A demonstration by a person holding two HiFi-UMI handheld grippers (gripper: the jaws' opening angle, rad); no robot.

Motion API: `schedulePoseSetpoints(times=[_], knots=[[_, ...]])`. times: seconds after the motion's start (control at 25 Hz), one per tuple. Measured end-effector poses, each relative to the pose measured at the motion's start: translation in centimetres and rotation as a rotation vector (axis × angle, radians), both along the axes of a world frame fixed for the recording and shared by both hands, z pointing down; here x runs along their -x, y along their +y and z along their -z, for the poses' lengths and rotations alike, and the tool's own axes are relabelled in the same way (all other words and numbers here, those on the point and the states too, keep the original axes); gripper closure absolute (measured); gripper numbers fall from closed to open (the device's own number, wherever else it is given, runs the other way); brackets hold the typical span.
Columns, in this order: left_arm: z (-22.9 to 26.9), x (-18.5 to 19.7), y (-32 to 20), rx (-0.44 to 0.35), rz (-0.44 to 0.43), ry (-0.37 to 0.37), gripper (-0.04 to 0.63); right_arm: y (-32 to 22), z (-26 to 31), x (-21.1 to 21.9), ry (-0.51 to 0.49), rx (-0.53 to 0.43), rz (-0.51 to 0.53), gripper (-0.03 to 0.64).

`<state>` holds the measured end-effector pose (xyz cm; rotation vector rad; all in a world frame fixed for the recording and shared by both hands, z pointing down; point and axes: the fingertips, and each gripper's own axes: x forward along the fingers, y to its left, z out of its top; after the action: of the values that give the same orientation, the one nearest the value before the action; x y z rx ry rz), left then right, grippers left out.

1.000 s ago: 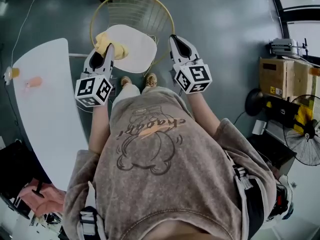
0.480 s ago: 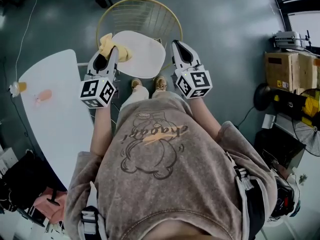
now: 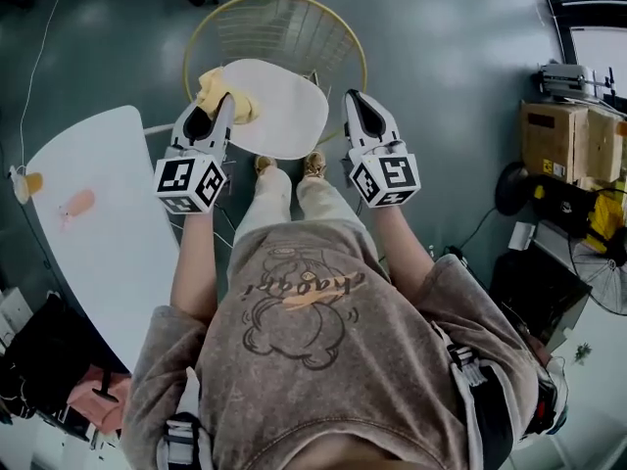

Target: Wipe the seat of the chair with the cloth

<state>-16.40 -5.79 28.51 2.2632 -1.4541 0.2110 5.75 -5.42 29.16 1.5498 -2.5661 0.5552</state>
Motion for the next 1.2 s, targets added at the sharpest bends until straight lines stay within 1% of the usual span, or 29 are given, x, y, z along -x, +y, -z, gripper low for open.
schedulePoseSetpoints(times=[0.16,0.44,0.6,0.72,0.84,0.92,1.0,1.2], knots=[[-2.6,0.2,-1.6,0.017,0.002,0.005,0.476,-1.8,-2.6,0.0,-0.002,0.015,-0.012,0.589],[-6.5,0.5,-4.0,0.034,0.01,0.03,0.476,-4.8,-6.1,0.8,-0.006,0.004,-0.016,0.589],[-9.0,0.7,-4.5,0.066,0.022,0.05,0.476,-5.3,-7.7,1.2,-0.006,0.009,-0.021,0.589],[-11.1,1.7,-5.1,0.091,0.044,0.059,0.476,-5.3,-8.8,1.5,-0.005,0.015,-0.014,0.589],[-13.8,3.3,-5.9,0.095,0.077,0.01,0.476,-4.9,-9.9,1.6,-0.006,0.02,-0.009,0.589],[-15.9,4.1,-6.1,0.112,0.098,-0.03,0.476,-4.5,-10.4,1.2,-0.003,0.023,-0.007,0.589],[-18.2,4.8,-6.4,0.143,0.104,-0.074,0.476,-4.3,-10.8,1.1,-0.005,0.024,-0.009,0.589],[-24.2,7.1,-7.4,0.233,0.095,-0.17,0.476,-4.0,-11.9,2.4,-0.008,0.029,-0.003,0.589]])
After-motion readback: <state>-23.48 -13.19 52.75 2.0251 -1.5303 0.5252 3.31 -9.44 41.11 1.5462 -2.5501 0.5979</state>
